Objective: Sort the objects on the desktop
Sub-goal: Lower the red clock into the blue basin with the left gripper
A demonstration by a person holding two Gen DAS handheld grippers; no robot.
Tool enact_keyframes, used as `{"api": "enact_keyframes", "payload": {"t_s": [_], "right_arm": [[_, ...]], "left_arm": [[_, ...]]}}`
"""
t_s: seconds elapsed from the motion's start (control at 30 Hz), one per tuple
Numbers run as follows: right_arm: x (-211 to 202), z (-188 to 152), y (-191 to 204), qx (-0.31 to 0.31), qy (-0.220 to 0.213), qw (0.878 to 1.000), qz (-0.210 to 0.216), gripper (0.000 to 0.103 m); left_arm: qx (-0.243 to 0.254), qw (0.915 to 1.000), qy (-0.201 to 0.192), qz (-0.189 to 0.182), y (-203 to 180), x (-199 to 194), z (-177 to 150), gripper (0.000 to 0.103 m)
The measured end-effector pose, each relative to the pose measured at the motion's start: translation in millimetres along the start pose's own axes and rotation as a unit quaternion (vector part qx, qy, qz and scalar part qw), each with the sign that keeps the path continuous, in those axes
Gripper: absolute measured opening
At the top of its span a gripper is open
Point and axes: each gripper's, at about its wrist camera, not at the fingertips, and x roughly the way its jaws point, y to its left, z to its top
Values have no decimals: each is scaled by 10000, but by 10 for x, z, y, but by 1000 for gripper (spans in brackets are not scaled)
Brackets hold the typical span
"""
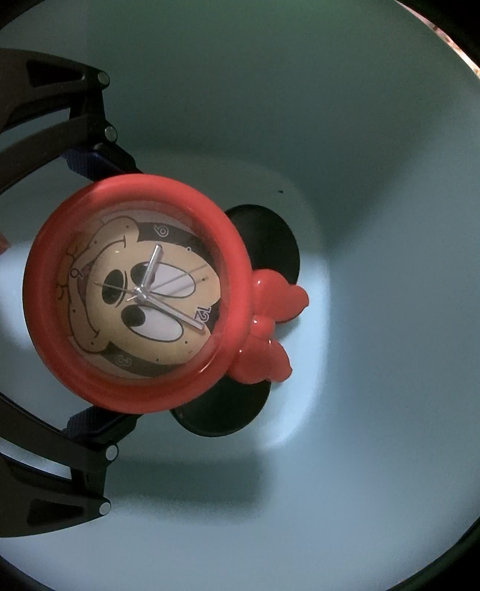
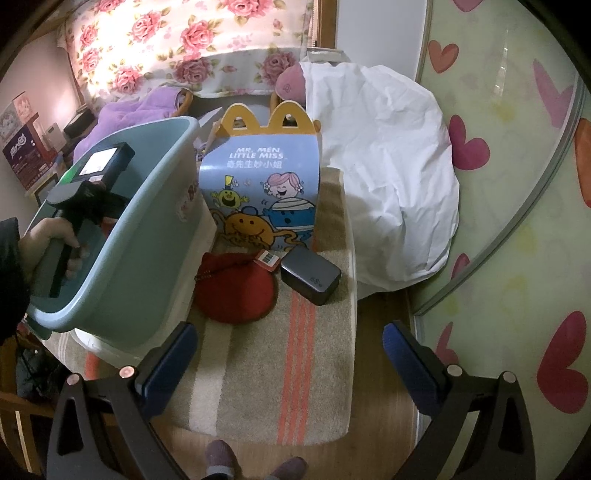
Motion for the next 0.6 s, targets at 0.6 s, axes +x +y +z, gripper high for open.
{"api": "enact_keyframes", "payload": {"t_s": [0.6], "right_arm": [[34,-53,-115,-6,49,10000,11,103]], "left_arm": [[95,9997,-19,236,24,-146,-98,101]]}}
